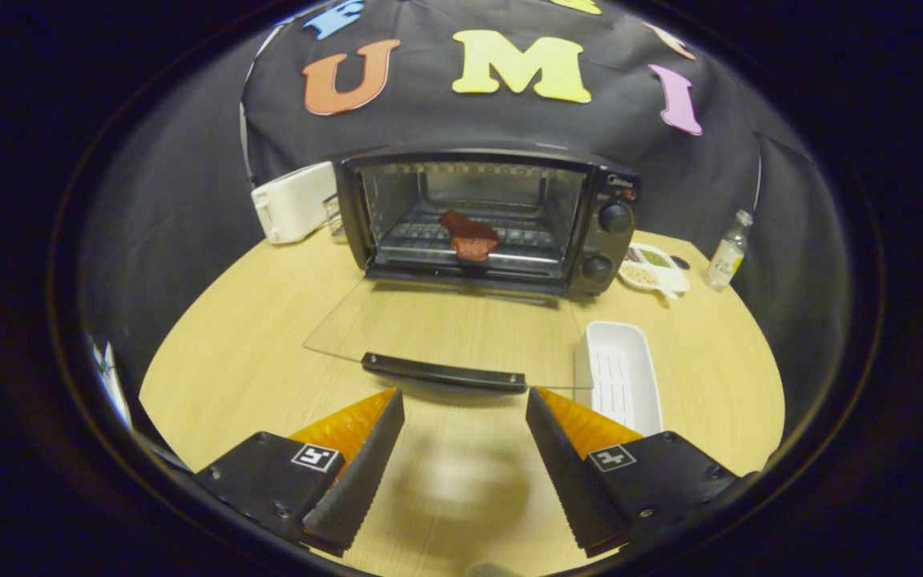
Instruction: Open the toaster oven, put the food inside, and close the toaster oven door.
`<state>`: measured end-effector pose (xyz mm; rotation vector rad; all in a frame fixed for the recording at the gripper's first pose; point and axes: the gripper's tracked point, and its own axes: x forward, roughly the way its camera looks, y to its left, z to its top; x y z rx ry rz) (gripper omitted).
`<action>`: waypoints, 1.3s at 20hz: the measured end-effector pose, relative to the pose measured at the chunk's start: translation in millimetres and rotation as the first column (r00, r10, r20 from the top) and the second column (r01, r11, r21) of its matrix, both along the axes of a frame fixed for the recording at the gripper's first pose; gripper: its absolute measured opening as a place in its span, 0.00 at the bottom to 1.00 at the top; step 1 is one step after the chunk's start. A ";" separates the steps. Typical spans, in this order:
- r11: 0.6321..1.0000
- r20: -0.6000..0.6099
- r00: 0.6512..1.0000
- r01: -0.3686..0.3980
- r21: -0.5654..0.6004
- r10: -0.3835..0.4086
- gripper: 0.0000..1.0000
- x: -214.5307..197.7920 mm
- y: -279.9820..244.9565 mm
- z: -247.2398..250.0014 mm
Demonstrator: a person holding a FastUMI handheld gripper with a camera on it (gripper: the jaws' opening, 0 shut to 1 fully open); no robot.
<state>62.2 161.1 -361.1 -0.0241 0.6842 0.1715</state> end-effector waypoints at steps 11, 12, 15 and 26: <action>1.000 -0.119 0.993 0.017 -0.018 -0.019 0.98 24.8 20.3 -49.1; 1.000 -0.119 0.993 0.017 -0.022 -0.020 0.98 23.7 20.0 -48.3; 0.999 -0.101 0.995 0.014 -0.038 -0.018 0.98 26.8 19.0 -40.4; 0.999 -0.061 0.998 -0.013 -0.032 0.011 0.98 40.3 17.9 11.6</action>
